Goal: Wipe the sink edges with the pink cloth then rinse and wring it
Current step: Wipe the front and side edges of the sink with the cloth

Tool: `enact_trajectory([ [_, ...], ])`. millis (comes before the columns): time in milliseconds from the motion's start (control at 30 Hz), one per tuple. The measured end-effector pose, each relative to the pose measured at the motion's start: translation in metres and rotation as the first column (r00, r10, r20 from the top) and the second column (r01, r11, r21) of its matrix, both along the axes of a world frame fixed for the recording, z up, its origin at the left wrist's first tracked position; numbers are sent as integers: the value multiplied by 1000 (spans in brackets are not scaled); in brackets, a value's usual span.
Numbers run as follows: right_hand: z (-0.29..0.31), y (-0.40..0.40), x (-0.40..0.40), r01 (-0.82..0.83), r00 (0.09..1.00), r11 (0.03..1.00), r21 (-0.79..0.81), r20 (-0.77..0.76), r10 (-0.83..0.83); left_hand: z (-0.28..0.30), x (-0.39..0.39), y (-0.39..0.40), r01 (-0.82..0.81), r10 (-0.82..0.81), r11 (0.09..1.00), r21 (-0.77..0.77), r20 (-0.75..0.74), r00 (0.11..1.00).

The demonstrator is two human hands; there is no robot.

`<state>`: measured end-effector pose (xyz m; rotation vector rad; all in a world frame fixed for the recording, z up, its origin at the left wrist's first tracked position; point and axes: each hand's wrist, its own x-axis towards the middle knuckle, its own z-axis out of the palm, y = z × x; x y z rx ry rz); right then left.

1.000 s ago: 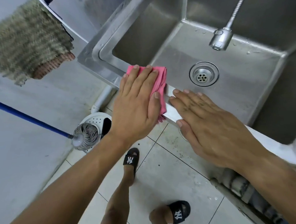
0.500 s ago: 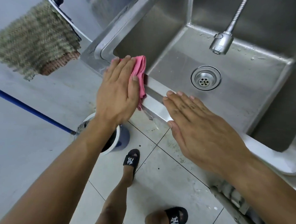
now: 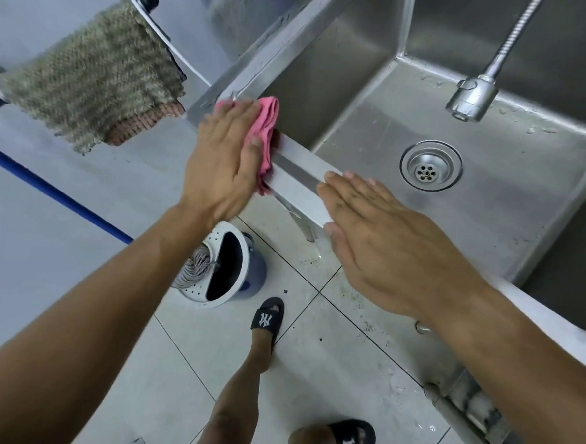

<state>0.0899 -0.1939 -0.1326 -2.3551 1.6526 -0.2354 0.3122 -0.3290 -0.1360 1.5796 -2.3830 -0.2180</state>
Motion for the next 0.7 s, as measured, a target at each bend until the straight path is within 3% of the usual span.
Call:
enact_trajectory([
  [167,-4,-29,33,20,999,1000,1,49,-20,-6,17,6,224,-223,974,-18,37,974],
  [267,-6,-46,42,16,998,1000,-4,56,-16,5,34,-32,177,-177,984,12,71,982],
  [400,-7,-64,53,13,998,1000,-2,54,-12,-6,32,-21,121,-120,992,-34,10,993],
  [700,-9,-70,70,124,988,992,12,89,-125,2,52,-69,395,-393,919,-8,82,916],
])
